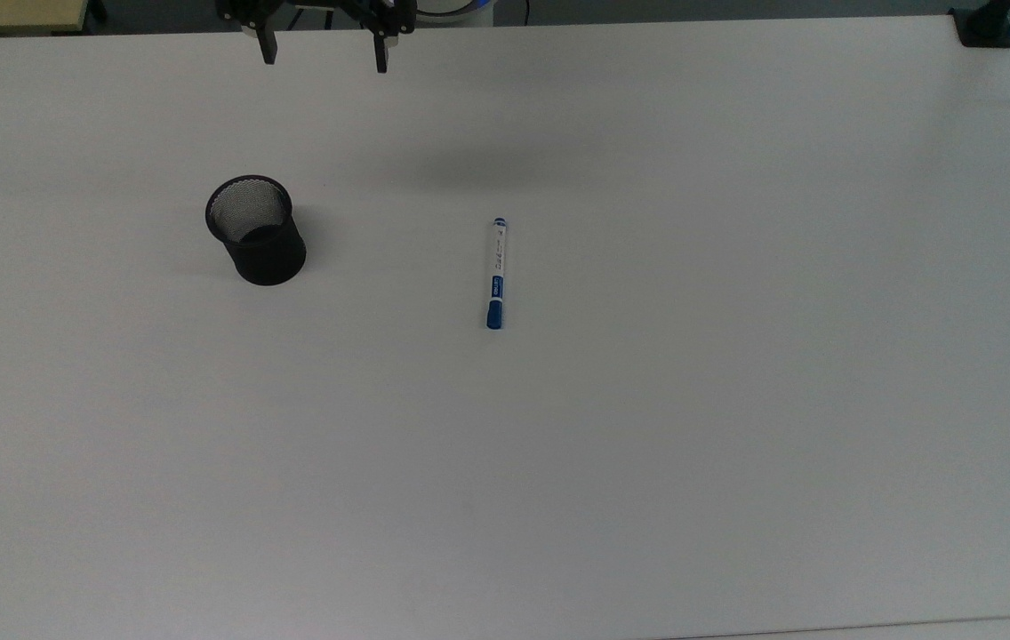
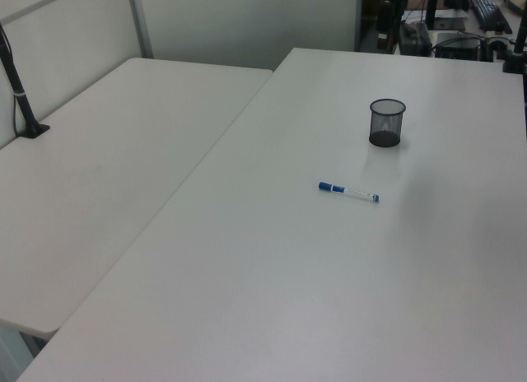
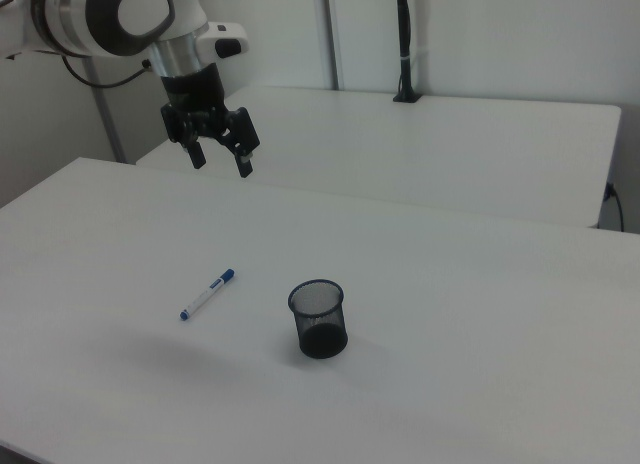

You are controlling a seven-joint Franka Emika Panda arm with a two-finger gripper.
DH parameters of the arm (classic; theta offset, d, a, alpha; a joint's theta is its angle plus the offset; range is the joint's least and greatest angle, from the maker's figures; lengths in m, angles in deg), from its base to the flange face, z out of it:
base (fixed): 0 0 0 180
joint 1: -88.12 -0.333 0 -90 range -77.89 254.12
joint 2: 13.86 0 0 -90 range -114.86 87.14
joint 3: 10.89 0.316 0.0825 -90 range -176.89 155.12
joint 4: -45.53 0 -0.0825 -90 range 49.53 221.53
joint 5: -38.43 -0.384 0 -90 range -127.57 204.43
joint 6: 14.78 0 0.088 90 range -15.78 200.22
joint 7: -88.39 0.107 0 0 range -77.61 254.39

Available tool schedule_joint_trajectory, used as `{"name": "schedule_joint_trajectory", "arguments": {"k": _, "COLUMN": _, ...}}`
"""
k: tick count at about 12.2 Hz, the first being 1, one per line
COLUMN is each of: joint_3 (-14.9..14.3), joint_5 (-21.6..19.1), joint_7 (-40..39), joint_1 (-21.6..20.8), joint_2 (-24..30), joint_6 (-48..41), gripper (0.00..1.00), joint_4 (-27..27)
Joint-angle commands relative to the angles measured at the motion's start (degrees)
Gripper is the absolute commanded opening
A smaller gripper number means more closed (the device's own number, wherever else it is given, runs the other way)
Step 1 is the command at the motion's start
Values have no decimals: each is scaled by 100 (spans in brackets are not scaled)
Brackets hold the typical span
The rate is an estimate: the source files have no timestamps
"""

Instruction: Insert the marker

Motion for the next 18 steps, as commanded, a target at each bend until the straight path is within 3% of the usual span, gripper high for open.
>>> {"name": "schedule_joint_trajectory", "arguments": {"k": 1, "joint_3": -105, "joint_5": -96, "joint_7": -133, "joint_1": -100, "joint_2": 105, "joint_6": 59, "gripper": 100, "joint_4": 62}}
{"name": "schedule_joint_trajectory", "arguments": {"k": 12, "joint_3": -131, "joint_5": -87, "joint_7": -230, "joint_1": -100, "joint_2": 87, "joint_6": 58, "gripper": 100, "joint_4": 71}}
{"name": "schedule_joint_trajectory", "arguments": {"k": 16, "joint_3": -131, "joint_5": -96, "joint_7": -1527, "joint_1": -100, "joint_2": 61, "joint_6": 58, "gripper": 100, "joint_4": 272}}
{"name": "schedule_joint_trajectory", "arguments": {"k": 18, "joint_3": -88, "joint_5": -87, "joint_7": -1628, "joint_1": -109, "joint_2": -9, "joint_6": 102, "gripper": 100, "joint_4": 325}}
